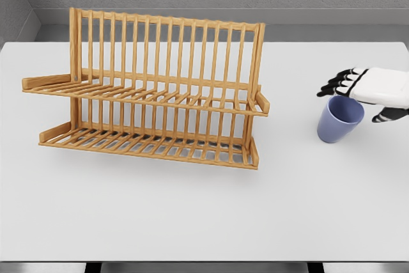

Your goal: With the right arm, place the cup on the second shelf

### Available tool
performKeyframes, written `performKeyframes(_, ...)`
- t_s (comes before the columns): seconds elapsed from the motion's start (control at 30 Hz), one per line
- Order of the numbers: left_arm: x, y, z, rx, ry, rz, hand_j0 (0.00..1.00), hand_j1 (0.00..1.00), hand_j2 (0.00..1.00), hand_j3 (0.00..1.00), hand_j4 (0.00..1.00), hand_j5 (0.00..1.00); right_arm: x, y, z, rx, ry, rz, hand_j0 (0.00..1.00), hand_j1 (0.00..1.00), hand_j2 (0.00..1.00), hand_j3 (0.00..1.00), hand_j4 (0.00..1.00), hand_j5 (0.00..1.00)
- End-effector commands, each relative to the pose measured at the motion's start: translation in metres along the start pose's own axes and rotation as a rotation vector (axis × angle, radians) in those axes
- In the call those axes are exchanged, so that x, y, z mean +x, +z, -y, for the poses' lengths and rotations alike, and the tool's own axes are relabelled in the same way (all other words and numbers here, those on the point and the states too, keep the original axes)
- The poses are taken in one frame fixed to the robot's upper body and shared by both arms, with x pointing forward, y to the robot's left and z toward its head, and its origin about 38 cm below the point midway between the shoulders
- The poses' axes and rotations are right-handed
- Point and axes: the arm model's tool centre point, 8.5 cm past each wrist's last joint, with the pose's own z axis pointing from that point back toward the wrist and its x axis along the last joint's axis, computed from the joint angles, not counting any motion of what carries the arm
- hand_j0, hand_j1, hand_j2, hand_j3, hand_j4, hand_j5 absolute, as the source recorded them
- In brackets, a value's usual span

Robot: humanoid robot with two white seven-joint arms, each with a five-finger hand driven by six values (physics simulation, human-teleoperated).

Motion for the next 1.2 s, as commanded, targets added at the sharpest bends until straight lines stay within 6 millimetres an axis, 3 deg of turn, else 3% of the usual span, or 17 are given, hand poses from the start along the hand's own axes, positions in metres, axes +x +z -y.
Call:
performKeyframes(0.0,0.0,0.0,0.0,0.0,0.0,0.0,1.0,1.0,1.0,1.0,1.0,1.0,0.003,-0.004,-0.004,0.012,-0.008,0.012,1.0,1.0,1.0,1.0,1.0,1.0)
performKeyframes(0.27,0.0,0.0,0.0,0.0,0.0,0.0,1.0,1.0,1.0,1.0,1.0,1.0,0.008,-0.012,-0.012,0.031,-0.018,0.037,1.0,1.0,1.0,1.0,1.0,1.0)
performKeyframes(0.37,0.0,0.0,0.0,0.0,0.0,0.0,1.0,1.0,1.0,1.0,1.0,1.0,-0.002,-0.012,-0.021,0.044,-0.049,0.011,1.0,1.0,1.0,1.0,1.0,1.0)
performKeyframes(1.03,0.0,0.0,0.0,0.0,0.0,0.0,1.0,1.0,1.0,1.0,1.0,1.0,-0.006,-0.025,-0.023,0.046,-0.067,0.018,1.0,1.0,1.0,1.0,1.0,1.0)
performKeyframes(1.07,0.0,0.0,0.0,0.0,0.0,0.0,1.0,1.0,1.0,1.0,1.0,1.0,-0.006,-0.025,-0.022,0.045,-0.066,0.018,0.85,0.85,0.85,0.85,0.85,0.85)
performKeyframes(1.17,0.0,0.0,0.0,0.0,0.0,0.0,1.0,1.0,1.0,1.0,1.0,1.0,-0.006,-0.025,-0.022,0.045,-0.066,0.018,0.67,0.67,0.67,0.67,0.67,0.67)
